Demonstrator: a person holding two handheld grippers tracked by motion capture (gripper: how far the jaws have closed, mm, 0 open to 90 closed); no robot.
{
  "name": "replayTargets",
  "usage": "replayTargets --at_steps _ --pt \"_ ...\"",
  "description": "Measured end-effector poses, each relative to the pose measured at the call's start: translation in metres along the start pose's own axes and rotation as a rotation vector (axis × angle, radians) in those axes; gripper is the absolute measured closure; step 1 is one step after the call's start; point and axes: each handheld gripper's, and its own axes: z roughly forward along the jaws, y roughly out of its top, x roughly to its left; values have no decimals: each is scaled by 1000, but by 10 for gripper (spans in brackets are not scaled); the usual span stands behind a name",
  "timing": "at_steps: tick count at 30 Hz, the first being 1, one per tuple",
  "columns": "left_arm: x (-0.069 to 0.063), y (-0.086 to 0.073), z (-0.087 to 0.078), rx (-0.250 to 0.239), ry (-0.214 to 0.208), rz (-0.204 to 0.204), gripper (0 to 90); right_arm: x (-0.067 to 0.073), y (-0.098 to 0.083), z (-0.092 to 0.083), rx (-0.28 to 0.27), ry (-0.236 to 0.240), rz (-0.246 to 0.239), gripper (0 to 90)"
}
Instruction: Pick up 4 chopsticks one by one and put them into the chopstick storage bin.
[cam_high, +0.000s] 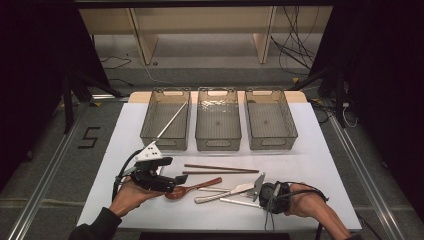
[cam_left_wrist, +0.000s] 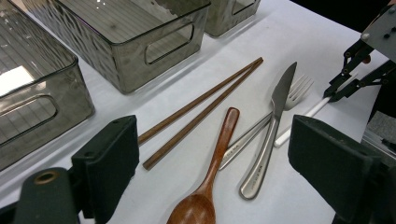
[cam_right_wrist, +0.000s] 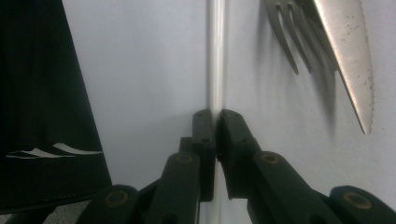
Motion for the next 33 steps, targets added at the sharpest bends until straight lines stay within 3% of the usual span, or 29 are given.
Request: replayTargets --at_steps 7,14,21,33 --pt "0 0 0 5 -4 -2 163 2 -1 -4 -22 -1 -17 857" --pt "-4 1 3 15 -19 16 166 6 1 -17 -56 -31 -35 858" --pt "-12 3 10 39 -49 39 166 8 6 -23 -100 -32 -28 858" --pt "-40 12 36 150 -128 182 176 15 22 -42 -159 -75 -71 858"
